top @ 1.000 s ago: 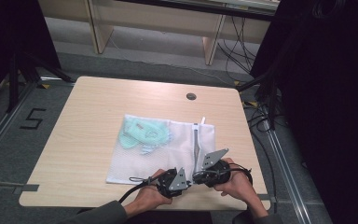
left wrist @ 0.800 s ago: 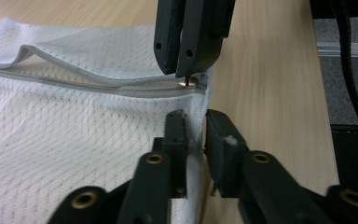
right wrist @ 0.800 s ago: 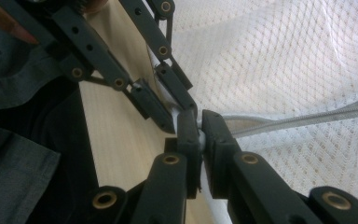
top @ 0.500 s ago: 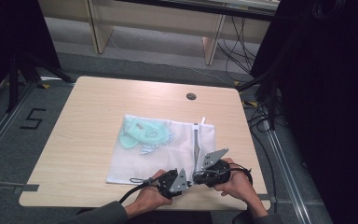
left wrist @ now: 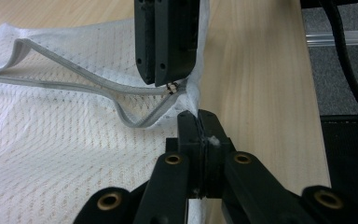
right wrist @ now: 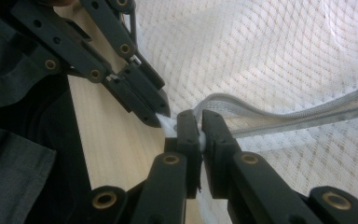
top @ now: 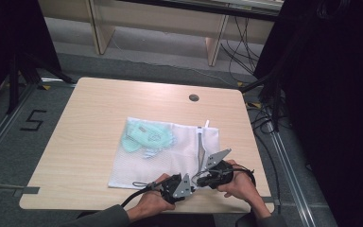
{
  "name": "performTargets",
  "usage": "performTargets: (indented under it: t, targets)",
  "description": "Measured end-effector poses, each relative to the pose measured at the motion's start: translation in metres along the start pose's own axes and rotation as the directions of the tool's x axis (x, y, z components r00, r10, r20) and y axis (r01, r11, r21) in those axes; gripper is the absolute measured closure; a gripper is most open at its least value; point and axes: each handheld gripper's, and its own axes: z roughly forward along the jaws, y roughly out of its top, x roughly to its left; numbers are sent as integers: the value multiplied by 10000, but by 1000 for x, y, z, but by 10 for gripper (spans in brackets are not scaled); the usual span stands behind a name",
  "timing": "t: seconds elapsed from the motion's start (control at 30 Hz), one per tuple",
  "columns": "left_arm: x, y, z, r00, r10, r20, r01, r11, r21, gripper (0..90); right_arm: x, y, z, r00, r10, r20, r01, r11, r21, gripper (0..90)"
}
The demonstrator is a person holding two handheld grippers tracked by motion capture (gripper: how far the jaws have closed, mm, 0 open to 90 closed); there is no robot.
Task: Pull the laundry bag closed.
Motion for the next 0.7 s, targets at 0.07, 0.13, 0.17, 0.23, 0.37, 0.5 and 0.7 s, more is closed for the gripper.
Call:
performTargets:
  t: [0.07, 0.13, 0.17, 0.23, 0.37, 0.5, 0.7]
  targets:
    - [-1, 0, 0, 10000, -32, 33, 32, 10000, 15, 891, -1, 0, 2, 10000, 30, 9, -30, 10000, 34, 867]
    - [-1, 0, 1, 10000, -15, 80, 14, 10000, 13, 892, -1, -1, 3, 9996, 284, 11, -285, 9994, 183, 867]
    - [-1, 0, 1, 9999, -46, 90, 46, 10000, 36, 892, -1, -1, 4, 9995, 306, 3, -306, 9992, 267, 866]
    - [0, -1, 1, 9997, 200, 132, -202, 9997, 165, 892, -3, 0, 7, 9996, 296, -21, -296, 9990, 338, 866]
    - [-1, -3, 2, 9994, -306, 183, 305, 9995, 53, 892, -5, 2, 12, 10000, -80, 25, 78, 9991, 406, 867]
    - [2, -2, 0, 9994, -180, 286, 176, 9997, 145, 893, -3, 3, 12, 9996, 272, -11, -271, 9986, 456, 866]
    - [2, -3, 1, 10000, -32, 13, 31, 9999, 103, 891, -3, 5, 11, 9999, -26, 137, 19, 9987, 516, 870]
